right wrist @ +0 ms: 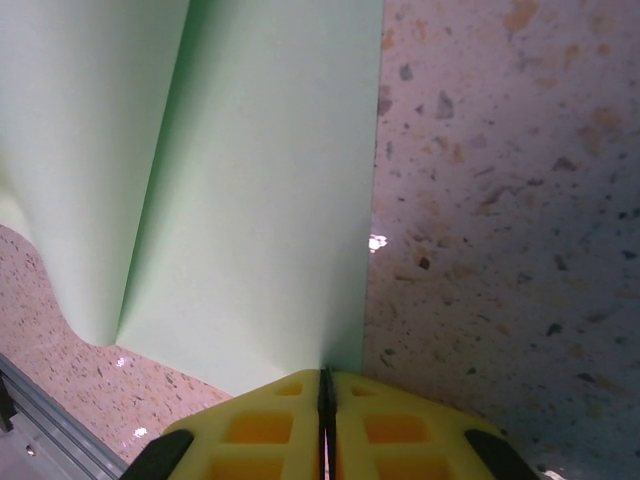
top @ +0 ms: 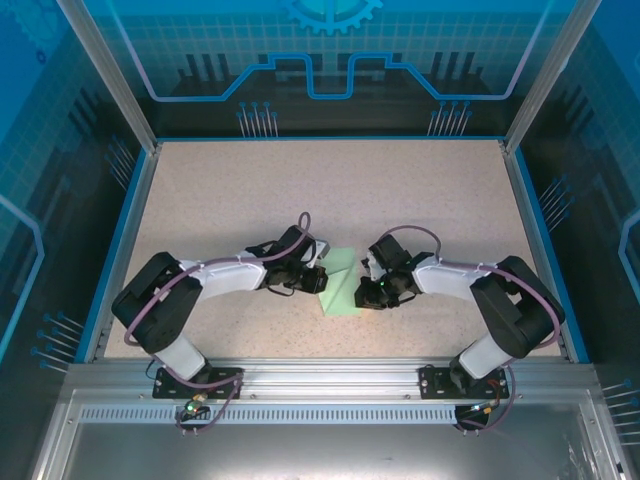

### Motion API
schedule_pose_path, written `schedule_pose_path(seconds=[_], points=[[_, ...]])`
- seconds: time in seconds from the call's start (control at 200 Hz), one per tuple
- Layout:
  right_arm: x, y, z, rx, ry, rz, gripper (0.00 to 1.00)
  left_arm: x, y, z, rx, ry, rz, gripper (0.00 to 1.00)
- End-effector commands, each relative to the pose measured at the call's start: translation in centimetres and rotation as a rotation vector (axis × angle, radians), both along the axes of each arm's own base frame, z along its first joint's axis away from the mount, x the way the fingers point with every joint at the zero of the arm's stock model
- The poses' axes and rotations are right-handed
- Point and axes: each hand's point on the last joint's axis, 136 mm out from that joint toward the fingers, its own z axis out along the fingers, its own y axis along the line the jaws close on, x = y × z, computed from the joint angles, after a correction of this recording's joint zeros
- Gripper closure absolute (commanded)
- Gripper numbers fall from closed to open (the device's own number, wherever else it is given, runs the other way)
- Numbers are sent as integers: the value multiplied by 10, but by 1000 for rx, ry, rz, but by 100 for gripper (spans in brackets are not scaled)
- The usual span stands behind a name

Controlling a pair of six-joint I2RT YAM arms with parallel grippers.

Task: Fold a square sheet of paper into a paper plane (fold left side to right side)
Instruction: Fold the triangle a second time at the center of the table.

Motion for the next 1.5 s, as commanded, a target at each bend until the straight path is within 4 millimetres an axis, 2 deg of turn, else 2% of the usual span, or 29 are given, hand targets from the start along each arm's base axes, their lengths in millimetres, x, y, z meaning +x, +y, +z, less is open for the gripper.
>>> schedule_pose_path(seconds=[0.0,0.645,1.15,1.496], points=[[-16,-8,-16,-81,50,32,90,5,-5,1,-12,4,-33,91],[-17,-10,-17,-107,55,49,89,6,-14,-14,-32,52,-58,91],[-20,-14,-19,-129,65,52,89,6,-19,-2,-67,31,-70,90],[-20,-14,-18,-127,61,56,89,3,-12,-18,-27,57,-64,90]])
